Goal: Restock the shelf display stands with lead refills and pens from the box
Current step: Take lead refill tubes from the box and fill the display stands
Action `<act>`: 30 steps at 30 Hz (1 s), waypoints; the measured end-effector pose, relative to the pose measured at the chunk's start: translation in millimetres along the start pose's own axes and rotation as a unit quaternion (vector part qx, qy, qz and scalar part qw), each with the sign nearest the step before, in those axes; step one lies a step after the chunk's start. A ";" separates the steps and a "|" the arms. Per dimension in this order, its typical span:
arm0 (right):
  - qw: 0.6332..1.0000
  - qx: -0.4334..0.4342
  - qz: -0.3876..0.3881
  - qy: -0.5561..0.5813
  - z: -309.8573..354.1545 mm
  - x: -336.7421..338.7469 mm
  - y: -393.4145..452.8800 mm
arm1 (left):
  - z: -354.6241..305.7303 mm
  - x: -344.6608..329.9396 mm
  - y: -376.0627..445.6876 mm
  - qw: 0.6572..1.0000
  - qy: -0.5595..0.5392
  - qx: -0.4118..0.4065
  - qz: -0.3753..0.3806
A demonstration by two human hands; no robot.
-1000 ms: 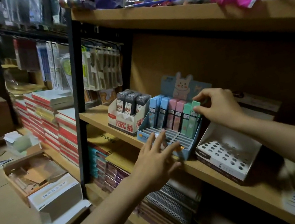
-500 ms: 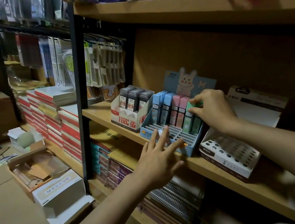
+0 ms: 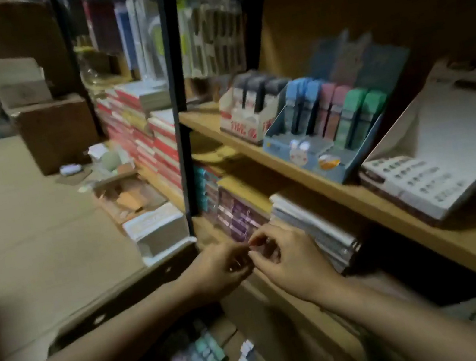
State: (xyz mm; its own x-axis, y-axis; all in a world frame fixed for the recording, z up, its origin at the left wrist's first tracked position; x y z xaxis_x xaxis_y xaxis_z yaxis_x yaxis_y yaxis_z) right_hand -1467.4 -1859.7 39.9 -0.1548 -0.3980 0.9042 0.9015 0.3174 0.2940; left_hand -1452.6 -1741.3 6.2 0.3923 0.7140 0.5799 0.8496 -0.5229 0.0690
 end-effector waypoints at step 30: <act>0.830 0.084 0.522 -0.176 -27.2 -336.5 -125.2 | 229.4 -205.1 -182.1 0.749 -0.153 0.551 -0.335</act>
State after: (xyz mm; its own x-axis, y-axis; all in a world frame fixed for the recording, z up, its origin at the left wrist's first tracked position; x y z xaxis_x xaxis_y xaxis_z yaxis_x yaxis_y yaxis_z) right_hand -1517.2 -1789.0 -309.6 0.5409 0.4363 0.7191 0.5535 0.4591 -0.6949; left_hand -1606.9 -1685.7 -311.5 -0.3330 0.8059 0.4896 0.6017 0.5813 -0.5477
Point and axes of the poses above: each hand's wrist, its own y-axis towards the middle knuckle, its own x-axis out of the back of the hand, z = x × y, the point moved 7 cm from there along y, towards the middle knuckle, and after that the axes turned 14 degrees about -y, right-handed, at the moved point
